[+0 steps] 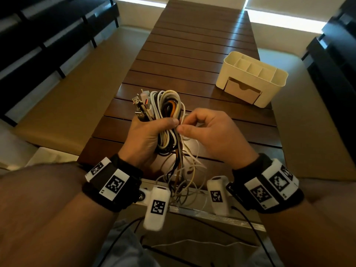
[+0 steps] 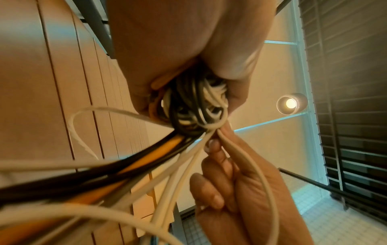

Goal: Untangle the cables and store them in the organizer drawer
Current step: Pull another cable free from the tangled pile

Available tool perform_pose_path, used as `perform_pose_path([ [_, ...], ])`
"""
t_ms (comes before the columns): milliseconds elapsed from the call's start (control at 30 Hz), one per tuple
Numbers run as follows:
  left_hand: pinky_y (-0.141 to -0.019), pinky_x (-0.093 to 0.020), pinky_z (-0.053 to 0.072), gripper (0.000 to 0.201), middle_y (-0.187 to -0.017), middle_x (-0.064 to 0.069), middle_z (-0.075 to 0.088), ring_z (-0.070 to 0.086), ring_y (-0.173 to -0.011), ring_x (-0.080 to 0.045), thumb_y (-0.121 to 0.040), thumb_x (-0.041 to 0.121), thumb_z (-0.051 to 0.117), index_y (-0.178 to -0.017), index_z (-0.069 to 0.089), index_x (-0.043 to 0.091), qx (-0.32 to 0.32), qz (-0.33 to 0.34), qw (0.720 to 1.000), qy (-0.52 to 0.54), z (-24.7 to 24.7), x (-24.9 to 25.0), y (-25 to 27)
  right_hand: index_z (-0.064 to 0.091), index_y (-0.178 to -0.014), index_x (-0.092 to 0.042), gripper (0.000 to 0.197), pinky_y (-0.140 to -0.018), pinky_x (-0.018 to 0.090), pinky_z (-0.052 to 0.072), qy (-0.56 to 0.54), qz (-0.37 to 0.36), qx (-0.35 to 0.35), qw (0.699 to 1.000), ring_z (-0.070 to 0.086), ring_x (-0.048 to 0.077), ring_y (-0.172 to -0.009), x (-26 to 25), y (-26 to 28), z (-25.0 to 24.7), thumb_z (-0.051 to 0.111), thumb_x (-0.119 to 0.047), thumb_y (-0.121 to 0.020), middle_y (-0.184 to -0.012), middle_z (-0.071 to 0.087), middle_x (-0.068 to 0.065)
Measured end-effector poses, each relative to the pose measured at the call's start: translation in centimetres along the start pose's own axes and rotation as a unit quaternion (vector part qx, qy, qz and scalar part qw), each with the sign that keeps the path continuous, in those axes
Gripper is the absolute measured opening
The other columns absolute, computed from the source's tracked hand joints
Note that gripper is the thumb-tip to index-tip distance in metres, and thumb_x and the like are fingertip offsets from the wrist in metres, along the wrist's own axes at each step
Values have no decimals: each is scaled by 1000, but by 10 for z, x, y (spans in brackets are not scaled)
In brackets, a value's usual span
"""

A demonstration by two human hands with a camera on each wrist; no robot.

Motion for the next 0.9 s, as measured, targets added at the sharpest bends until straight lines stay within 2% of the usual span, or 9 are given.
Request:
perform_pose_path([
  [67, -79, -40, 58, 29, -95, -11, 76, 73, -91, -30, -74, -4, 68, -96, 76, 14, -17, 17, 1000, -5, 4, 3, 1, 71, -84, -18, 8, -68, 32, 53, 46, -36, -5, 998, 64, 13, -72, -7, 0, 1, 74, -23, -87, -78, 69, -4],
  [167, -85, -39, 56, 30, -99, -9, 75, 71, -98, -29, -76, -5, 72, -99, 75, 15, -61, 26, 998, -10, 14, 4, 3, 67, -81, -16, 12, -60, 29, 49, 129, -105, -11, 986, 59, 8, -66, -20, -1, 0, 71, -23, -90, -73, 62, -9],
  [333, -83, -35, 55, 41, -101, -16, 72, 71, -98, -28, -75, -4, 73, -114, 59, -10, -119, 19, 992, -43, 31, 2, 9, 64, -91, -16, 22, -61, 37, 50, 271, -161, -41, 948, 54, 15, -73, -23, 5, 16, 45, -26, -92, -86, 58, -5],
  [467, -86, -40, 55, 37, -104, -18, 71, 69, -100, -32, -77, -6, 73, -112, 63, -4, -124, 17, 991, -52, 26, 6, 6, 65, -94, -21, 10, -65, 14, 44, 140, -130, -89, 978, 56, 4, -75, -18, 4, 13, 57, -14, -96, -82, 61, -12],
  [600, -88, -49, 57, 38, -106, -19, 71, 69, -101, -36, -72, -6, 74, -107, 71, 7, -119, -3, 992, -34, 24, 5, 4, 75, -93, -19, 20, -64, 24, 53, -25, -88, -65, 994, 67, 12, -71, -11, 1, 2, 65, -2, -87, -78, 73, -1],
  [667, -88, -55, 54, 36, -102, -21, 69, 67, -96, -38, -69, -4, 77, -103, 73, 9, -117, -3, 992, -39, 24, 5, 6, 76, -83, -11, 19, -54, 17, 45, -128, -67, -23, 989, 59, 6, -56, -2, 1, 1, 62, 0, -79, -64, 68, -4],
  [767, -85, -53, 54, 32, -97, -25, 64, 64, -88, -37, -72, -4, 73, -102, 71, 7, -96, -4, 995, -33, 15, 7, 4, 73, -74, -16, 10, -45, 22, 34, -242, -18, 52, 969, 40, 9, -45, 18, -1, -12, 64, -12, -74, -53, 52, -5],
  [833, -81, -48, 54, 30, -93, -24, 63, 63, -82, -35, -74, -5, 71, -101, 70, 9, -98, -3, 995, -24, 12, 11, 3, 72, -99, -23, 18, -49, 22, 40, -106, -36, 65, 992, 46, 11, -50, 19, -3, -17, 65, -10, -88, -60, 56, -8],
  [900, -72, -40, 57, 25, -82, -16, 67, 65, -72, -29, -75, -6, 69, -95, 70, 9, -107, 0, 994, -13, 14, 15, 3, 70, -118, -25, 23, -51, 21, 41, 51, -92, 15, 994, 52, 13, -53, 11, -4, -3, 64, -19, -96, -65, 63, -4],
])
Point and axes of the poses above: each hand's wrist, its own y-axis away from the middle knuckle, its own z-axis out of the palm, x = y × z, the point moved 10 cm from there along -y, towards the middle knuckle
